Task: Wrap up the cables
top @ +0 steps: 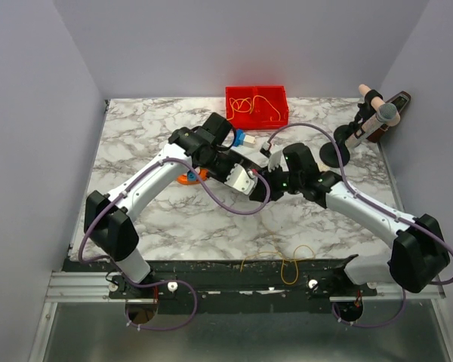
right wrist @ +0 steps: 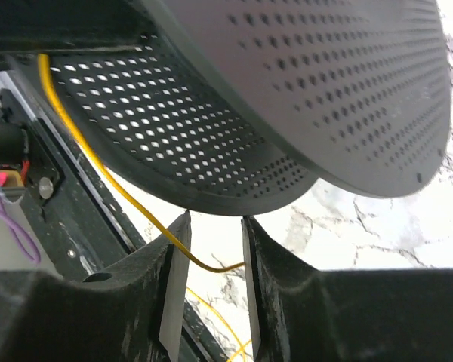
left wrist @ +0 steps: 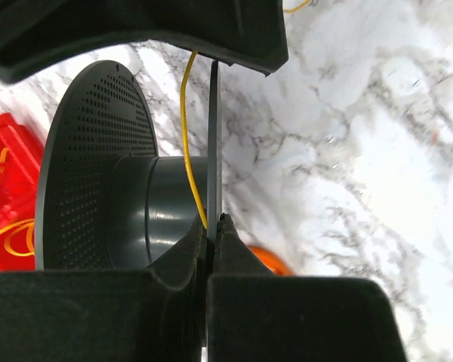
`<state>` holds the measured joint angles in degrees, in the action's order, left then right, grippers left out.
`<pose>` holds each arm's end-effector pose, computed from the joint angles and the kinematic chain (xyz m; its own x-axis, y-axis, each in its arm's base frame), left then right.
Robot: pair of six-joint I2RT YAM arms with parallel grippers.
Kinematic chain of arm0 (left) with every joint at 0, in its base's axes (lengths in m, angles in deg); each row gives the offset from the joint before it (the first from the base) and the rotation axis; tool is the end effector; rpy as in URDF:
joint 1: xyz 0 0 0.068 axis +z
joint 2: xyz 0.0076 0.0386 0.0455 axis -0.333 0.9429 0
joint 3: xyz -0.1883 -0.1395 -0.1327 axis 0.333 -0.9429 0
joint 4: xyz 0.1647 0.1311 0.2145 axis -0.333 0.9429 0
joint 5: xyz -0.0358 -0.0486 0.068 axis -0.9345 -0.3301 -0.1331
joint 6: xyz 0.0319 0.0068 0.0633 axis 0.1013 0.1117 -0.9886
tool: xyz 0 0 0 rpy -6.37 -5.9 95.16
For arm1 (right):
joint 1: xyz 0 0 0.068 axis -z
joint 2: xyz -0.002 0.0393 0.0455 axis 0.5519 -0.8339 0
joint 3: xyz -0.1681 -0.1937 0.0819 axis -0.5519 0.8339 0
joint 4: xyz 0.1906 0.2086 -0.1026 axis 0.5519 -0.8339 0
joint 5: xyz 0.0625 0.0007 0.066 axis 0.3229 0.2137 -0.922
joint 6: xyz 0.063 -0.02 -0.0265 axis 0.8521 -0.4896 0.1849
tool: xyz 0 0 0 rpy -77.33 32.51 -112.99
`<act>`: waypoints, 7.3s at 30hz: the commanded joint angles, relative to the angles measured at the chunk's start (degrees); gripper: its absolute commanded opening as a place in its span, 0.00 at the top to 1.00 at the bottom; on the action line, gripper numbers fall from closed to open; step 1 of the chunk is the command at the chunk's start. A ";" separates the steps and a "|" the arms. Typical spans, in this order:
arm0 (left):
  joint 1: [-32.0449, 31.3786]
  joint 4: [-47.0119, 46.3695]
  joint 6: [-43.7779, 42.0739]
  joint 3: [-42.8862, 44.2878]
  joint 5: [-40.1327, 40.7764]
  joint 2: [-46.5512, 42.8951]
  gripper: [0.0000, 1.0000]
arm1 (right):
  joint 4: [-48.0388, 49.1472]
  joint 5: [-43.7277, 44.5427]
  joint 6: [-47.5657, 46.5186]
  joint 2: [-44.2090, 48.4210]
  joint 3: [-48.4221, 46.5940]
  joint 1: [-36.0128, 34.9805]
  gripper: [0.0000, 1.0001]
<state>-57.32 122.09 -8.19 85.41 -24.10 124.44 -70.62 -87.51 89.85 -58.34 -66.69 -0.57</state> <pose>0.2853 -0.2570 0.3022 0.6203 0.6263 -0.4721 0.7841 -0.4794 0.3942 0.2704 0.2139 0.2246 -0.6868 -0.2250 -0.6911 -0.6483 0.6195 0.4426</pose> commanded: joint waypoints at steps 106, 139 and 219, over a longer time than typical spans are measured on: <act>5.79 -5.36 30.80 -0.09 -15.47 -5.11 1.00 | -3.85 8.02 -26.56 9.96 3.37 -0.13 0.45; 6.49 -7.91 89.26 42.35 10.35 -15.49 1.00 | 2.38 14.09 -22.15 19.04 -0.49 -0.13 0.11; 13.26 -34.99 85.14 20.85 28.30 -0.19 1.00 | -17.82 15.04 -31.82 -1.10 -43.01 -40.47 0.99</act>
<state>-43.57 93.04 80.20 110.15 5.93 127.42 -84.47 -76.69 61.02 -63.01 -104.89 -41.16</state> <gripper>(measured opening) 0.032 0.012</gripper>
